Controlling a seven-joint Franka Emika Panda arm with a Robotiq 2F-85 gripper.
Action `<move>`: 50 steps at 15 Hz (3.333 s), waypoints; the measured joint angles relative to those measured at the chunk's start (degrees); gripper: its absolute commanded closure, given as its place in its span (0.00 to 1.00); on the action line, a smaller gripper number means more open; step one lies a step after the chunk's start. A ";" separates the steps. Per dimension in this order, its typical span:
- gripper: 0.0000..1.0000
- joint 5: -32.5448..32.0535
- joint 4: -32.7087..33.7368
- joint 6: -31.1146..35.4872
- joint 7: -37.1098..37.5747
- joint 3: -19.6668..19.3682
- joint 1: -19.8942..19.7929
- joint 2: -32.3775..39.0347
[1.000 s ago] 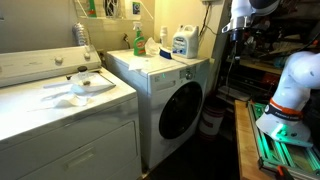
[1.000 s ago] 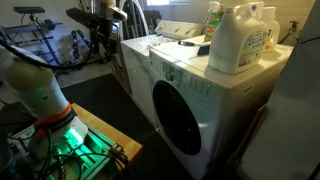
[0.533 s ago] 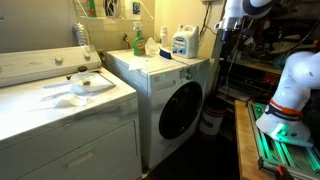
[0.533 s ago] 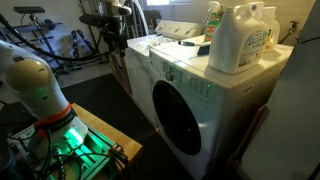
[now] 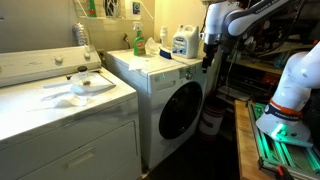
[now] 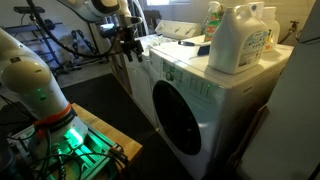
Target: Turn the knob on the washing machine to the right then press one button on the top right
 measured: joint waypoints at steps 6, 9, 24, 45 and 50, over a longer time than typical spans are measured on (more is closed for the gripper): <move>0.00 -8.24 5.35 5.36 13.88 -0.13 -3.44 12.44; 0.00 -9.54 7.90 6.41 20.01 -1.26 -4.04 17.38; 0.00 -6.45 13.86 11.48 9.69 -7.66 -3.21 24.85; 0.69 10.48 20.59 15.54 -3.61 -10.46 -3.92 33.46; 0.69 32.11 21.40 13.13 -21.72 -10.45 -8.20 33.97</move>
